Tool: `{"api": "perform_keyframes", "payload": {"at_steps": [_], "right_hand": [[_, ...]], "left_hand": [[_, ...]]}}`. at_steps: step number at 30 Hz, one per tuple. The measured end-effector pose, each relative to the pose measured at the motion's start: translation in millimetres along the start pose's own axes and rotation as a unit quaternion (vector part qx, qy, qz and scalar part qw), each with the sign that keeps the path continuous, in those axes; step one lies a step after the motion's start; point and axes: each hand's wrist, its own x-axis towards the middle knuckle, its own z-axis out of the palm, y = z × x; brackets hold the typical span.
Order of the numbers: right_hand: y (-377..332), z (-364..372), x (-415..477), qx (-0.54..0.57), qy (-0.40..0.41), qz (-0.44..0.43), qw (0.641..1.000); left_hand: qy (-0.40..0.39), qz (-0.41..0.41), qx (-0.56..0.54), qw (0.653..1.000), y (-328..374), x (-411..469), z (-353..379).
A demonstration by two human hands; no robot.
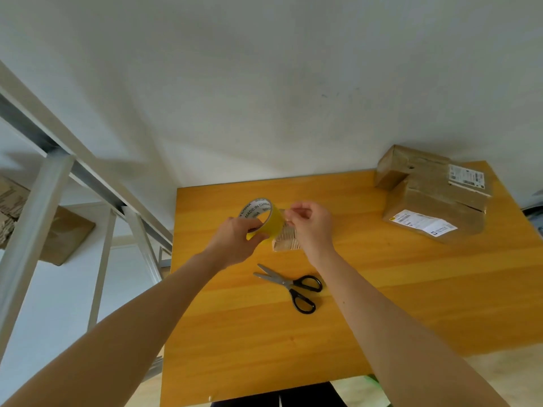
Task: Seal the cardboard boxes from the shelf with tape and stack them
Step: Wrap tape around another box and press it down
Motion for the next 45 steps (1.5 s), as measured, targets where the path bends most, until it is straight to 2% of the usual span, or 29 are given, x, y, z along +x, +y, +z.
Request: {"api": "perform_keyframes", "payload": {"at_steps": [4, 7, 10, 13, 16, 20, 25, 28, 29, 31, 33, 35, 37, 41, 45], "right_hand": [[-4.4, -12.8, 7.9, 0.032, -0.02, 0.032, 0.999], [-8.0, -22.3, 18.7, 0.061, -0.047, 0.112, 0.991], [-12.4, -29.3, 26.2, 0.036, -0.103, 0.162, 0.981], [-17.2, -35.5, 31.3, 0.062, -0.122, 0.208, 0.968], [-16.4, -34.4, 34.7, 0.043, -0.117, 0.198, 0.972], [-12.7, -27.0, 34.0, -0.014, -0.064, 0.147, 0.987], [-13.7, -28.4, 27.6, 0.1, -0.079, 0.191, 0.973], [-17.4, -28.7, 25.9, 0.148, -0.084, 0.203, 0.964], [-18.1, -29.3, 26.0, 0.164, -0.089, 0.21, 0.96], [-19.1, -31.5, 25.3, 0.189, -0.103, 0.218, 0.952], [-18.5, -33.8, 25.6, 0.214, -0.104, 0.22, 0.946], [-18.2, -35.1, 26.4, 0.223, -0.103, 0.213, 0.946], [-17.0, -36.5, 27.2, 0.18, -0.099, 0.192, 0.96], [-13.3, -47.0, 31.8, 0.115, -0.044, 0.176, 0.977], [-12.4, -62.6, 43.0, 0.086, -0.016, 0.185, 0.979]], "left_hand": [[-0.018, -0.018, 0.02, 0.999, 7.3, 15.8, -8.6], [-0.04, 0.008, 0.049, 0.998, 15.5, 28.4, -13.1], [-0.061, 0.008, 0.053, 0.997, 18.8, 31.8, -12.8], [-0.067, 0.002, 0.053, 0.996, 19.1, 31.9, -11.5], [-0.064, 0.001, 0.077, 0.995, 23.6, 34.1, -11.8], [-0.093, 0.015, 0.119, 0.988, 31.2, 38.3, -12.6], [-0.09, -0.014, 0.09, 0.992, 31.8, 41.2, -15.2], [-0.01, 0.008, 0.098, 0.995, 26.0, 40.6, -10.2], [0.035, -0.01, 0.067, 0.997, 23.7, 40.6, -8.0], [0.121, -0.095, -0.066, 0.986, 21.4, 40.2, -2.9], [0.18, -0.178, -0.22, 0.942, 22.6, 36.6, 5.9], [0.18, -0.226, -0.339, 0.895, 24.3, 32.5, 18.7], [0.157, -0.245, -0.375, 0.88, 26.2, 29.9, 27.6], [0.144, -0.264, -0.277, 0.913, 23.7, 37.8, 26.7], [0.128, -0.244, -0.068, 0.959, 16.5, 40.2, 19.9]]}}
